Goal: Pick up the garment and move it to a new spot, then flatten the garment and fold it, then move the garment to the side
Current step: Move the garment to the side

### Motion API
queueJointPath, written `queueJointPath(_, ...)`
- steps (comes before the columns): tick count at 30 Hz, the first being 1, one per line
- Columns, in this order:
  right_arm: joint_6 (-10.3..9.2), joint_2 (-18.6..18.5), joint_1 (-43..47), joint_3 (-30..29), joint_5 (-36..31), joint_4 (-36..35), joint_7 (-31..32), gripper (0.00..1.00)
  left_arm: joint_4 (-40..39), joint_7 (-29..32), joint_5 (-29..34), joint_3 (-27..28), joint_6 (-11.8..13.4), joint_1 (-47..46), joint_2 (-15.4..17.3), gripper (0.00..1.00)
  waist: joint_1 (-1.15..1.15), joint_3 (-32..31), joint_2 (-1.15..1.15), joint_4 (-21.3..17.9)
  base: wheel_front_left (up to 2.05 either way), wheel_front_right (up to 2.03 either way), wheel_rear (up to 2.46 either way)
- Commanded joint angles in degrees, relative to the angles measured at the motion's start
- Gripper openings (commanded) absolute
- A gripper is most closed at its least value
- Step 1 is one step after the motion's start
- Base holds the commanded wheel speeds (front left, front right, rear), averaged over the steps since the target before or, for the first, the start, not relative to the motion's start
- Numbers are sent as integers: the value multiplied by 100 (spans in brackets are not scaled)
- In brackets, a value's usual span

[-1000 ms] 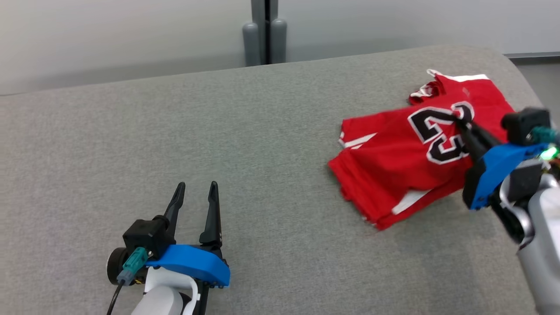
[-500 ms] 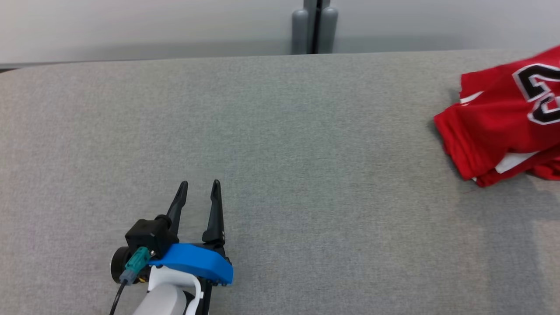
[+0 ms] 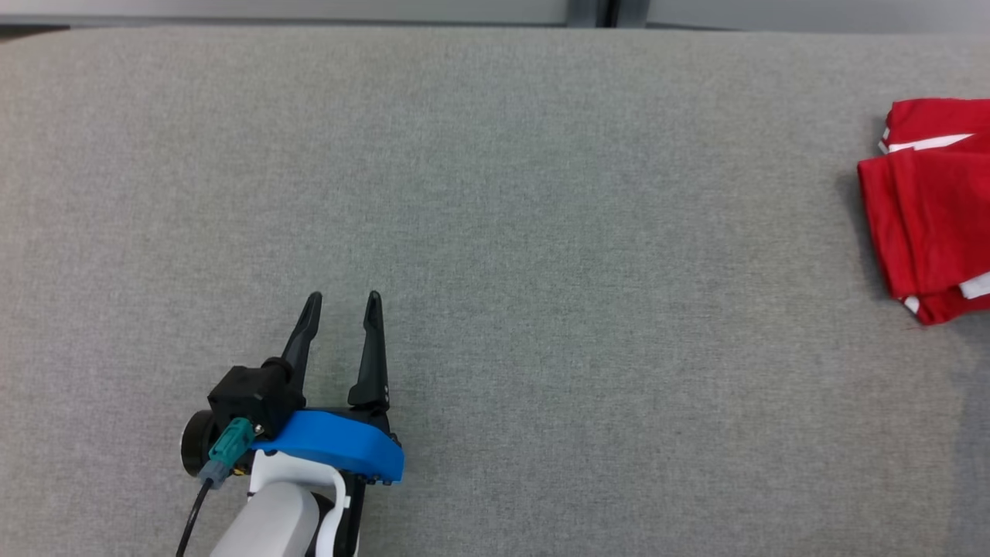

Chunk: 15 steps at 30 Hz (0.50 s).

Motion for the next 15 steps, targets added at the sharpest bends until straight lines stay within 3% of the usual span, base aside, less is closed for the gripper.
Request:
queueJointPath(1, -1, 14, -86, -125, -160, 36, 47, 0, -42, 15, 31, 12, 25, -142, 44, 100, -1, 108, 0, 58, 0, 0, 0)
queueJointPath(4, -1, 128, -22, -423, -498, -6, 44, 0, -104, 41, 59, -1, 49, -157, 69, 100, -1, 211, 0, 45, 0, 0, 0)
queueJointPath(5, -1, 159, -3, -584, -660, -32, 46, 23, -130, 42, 68, -4, 67, -159, 79, 100, -1, 247, 0, 32, 0, 0, 0)
queueJointPath(6, -1, 207, 27, -722, -830, -69, 15, 100, -144, 62, 78, -19, 71, -160, 84, 100, -1, 268, 0, 23, 0, 0, 0)
queueJointPath(15, -1, 783, -4, -1085, -1537, -335, -185, 100, -197, 122, 86, -74, 93, -249, 128, 100, -1, 263, 0, -138, 0, 0, 0)
